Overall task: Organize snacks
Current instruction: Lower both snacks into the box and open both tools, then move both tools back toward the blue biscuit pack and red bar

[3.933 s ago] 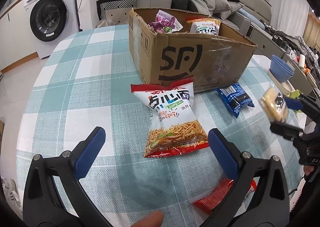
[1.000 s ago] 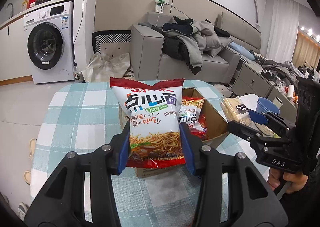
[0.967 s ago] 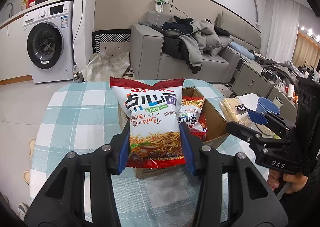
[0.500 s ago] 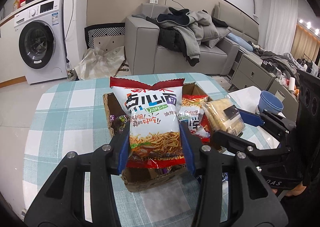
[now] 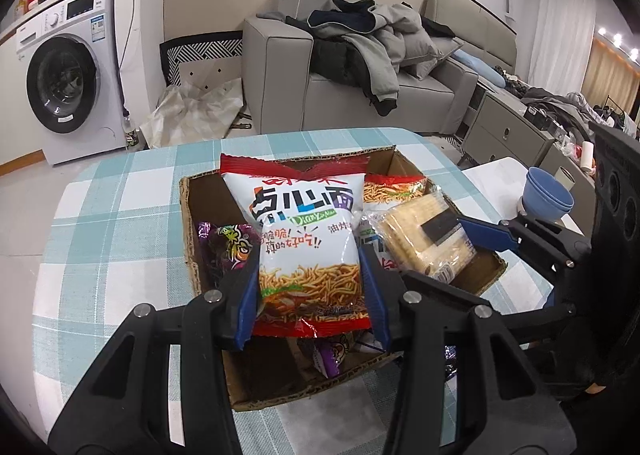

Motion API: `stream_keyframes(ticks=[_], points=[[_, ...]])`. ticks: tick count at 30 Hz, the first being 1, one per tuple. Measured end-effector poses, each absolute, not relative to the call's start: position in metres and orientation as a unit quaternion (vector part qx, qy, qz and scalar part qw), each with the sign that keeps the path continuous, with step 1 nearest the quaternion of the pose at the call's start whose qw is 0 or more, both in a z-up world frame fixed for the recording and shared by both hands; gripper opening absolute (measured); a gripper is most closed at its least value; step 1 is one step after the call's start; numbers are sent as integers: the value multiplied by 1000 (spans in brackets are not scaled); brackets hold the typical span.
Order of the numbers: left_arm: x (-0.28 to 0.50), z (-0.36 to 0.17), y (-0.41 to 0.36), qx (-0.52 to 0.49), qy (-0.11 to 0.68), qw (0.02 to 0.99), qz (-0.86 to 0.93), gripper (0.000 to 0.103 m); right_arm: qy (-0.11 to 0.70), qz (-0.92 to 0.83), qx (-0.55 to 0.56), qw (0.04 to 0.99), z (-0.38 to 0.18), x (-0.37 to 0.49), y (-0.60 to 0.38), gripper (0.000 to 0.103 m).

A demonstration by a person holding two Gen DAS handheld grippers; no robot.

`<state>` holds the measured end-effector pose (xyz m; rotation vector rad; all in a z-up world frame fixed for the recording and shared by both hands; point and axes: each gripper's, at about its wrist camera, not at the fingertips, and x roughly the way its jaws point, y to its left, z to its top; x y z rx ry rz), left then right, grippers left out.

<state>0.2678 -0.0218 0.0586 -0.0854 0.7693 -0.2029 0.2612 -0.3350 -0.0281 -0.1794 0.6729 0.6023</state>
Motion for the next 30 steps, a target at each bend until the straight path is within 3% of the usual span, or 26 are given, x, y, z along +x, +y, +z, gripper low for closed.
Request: stream_keyframes(ticks=[4, 8, 10, 12, 15, 17, 20, 30], points=[[271, 53, -22, -40, 381, 918, -98, 43, 321, 288, -100, 897, -29, 261, -333, 66], [269, 52, -16, -51, 384, 917, -93, 45, 316, 296, -104, 896, -27, 255, -336, 76], [266, 55, -13, -53, 383, 917, -94, 56, 306, 297, -110, 898, -23, 249, -339, 78], [259, 59, -7, -53, 379, 919, -97, 70, 300, 296, -112, 900, -19, 242, -344, 87], [248, 65, -4, -49, 373, 922, -93, 81, 298, 281, -106, 906, -14, 235, -354, 98], [239, 69, -2, -47, 369, 924, -94, 85, 297, 277, -97, 908, -11, 229, -363, 102], [225, 74, 1, -49, 366, 925, -89, 102, 298, 268, -80, 913, -6, 220, -376, 102], [162, 86, 10, -60, 358, 928, -88, 102, 300, 250, -40, 920, 10, 181, -408, 102]])
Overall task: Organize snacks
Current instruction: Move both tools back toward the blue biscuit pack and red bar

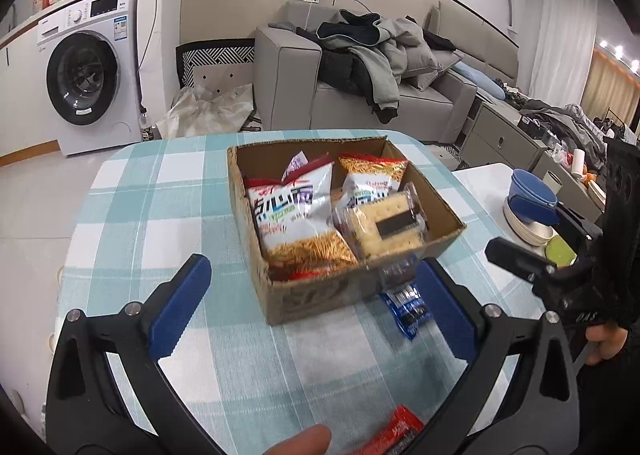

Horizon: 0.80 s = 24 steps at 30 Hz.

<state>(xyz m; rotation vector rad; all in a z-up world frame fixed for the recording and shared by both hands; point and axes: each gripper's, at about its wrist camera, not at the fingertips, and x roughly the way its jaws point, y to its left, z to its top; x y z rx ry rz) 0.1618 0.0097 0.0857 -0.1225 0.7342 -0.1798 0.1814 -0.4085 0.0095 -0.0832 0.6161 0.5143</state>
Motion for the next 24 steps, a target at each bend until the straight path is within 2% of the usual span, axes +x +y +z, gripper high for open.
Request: stream_keyframes(ticks=[11, 24], points=[[92, 83, 2, -40, 349, 932, -85, 102, 303, 245, -37, 920, 2, 135, -418, 102], [62, 40, 1, -34, 373, 924, -76, 102, 317, 257, -44, 912, -30, 108, -410, 102]])
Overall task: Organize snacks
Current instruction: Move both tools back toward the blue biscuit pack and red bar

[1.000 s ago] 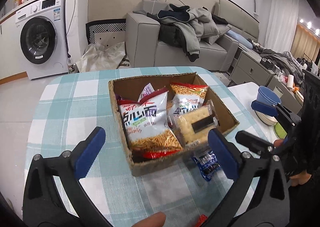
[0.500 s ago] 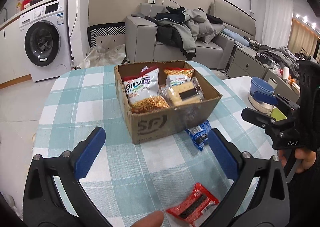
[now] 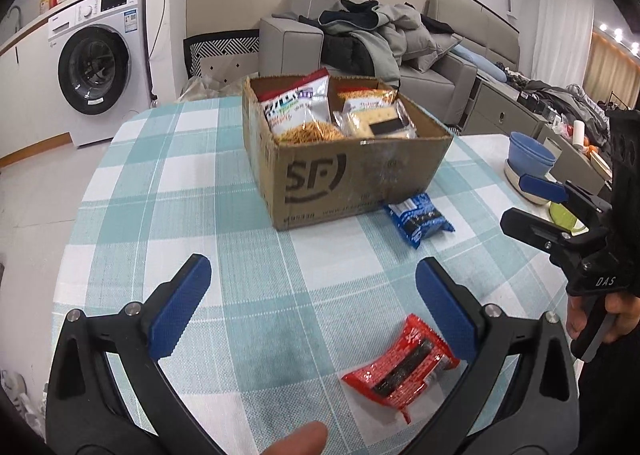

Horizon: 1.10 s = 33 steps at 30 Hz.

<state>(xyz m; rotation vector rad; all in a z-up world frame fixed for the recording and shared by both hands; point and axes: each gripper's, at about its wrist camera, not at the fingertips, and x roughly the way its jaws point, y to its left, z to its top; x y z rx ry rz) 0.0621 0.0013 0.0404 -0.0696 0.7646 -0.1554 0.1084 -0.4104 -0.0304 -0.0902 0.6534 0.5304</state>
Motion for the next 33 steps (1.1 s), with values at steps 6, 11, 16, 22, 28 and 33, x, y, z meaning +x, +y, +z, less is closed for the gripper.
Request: stream_keyframes(ticks=[6, 11, 16, 22, 28, 33], points=[[61, 34, -4, -17, 374, 924, -80, 102, 331, 254, -54, 907, -37, 109, -406, 102], [61, 25, -13, 4, 389, 916, -93, 102, 342, 250, -55, 904, -40, 110, -407, 102], [58, 16, -30, 42, 404, 905, -130, 102, 347, 250, -56, 902, -43, 111, -406, 102], [53, 1, -43, 70, 420, 891, -158, 102, 352, 249, -58, 900, -47, 113, -407, 102], [51, -10, -48, 77, 431, 881, -180, 102, 354, 246, -57, 901, -48, 115, -409, 102], [48, -23, -52, 87, 453, 862, -210, 102, 358, 245, -58, 899, -51, 115, -409, 102]])
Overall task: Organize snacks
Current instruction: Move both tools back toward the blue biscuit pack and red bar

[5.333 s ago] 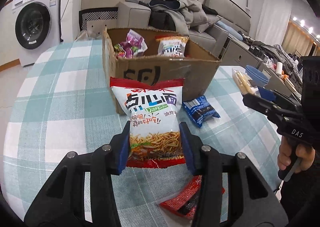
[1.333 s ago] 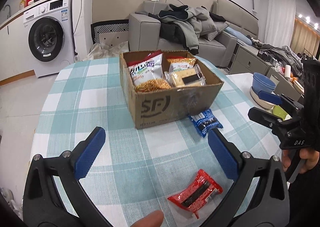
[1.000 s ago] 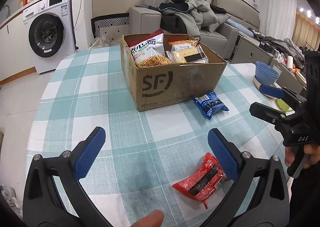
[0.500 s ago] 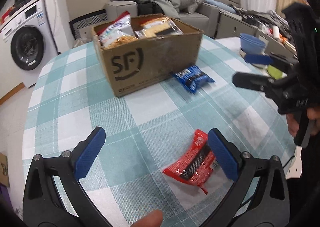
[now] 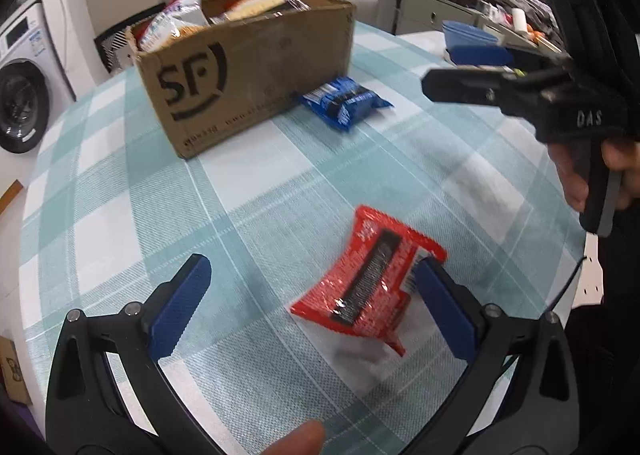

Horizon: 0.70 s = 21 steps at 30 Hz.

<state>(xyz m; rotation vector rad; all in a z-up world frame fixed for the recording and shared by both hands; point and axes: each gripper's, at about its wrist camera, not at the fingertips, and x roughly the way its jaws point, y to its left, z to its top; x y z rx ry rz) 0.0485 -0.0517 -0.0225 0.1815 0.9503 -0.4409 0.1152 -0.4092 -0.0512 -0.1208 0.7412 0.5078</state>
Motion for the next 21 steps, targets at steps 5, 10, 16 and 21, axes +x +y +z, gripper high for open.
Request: stream_keyframes(ticks=[5, 10, 16, 21], points=[[45, -35, -59, 110, 470, 847, -224, 102, 363, 246, -63, 897, -55, 116, -407, 102], [53, -42, -55, 94, 481, 845, -212, 102, 367, 246, -64, 895, -59, 117, -406, 102], [66, -47, -40, 55, 495, 848, -182, 102, 382, 240, -66, 890, -67, 122, -406, 102], [75, -47, -28, 33, 498, 853, -154, 102, 403, 233, -68, 883, -82, 130, -404, 102]])
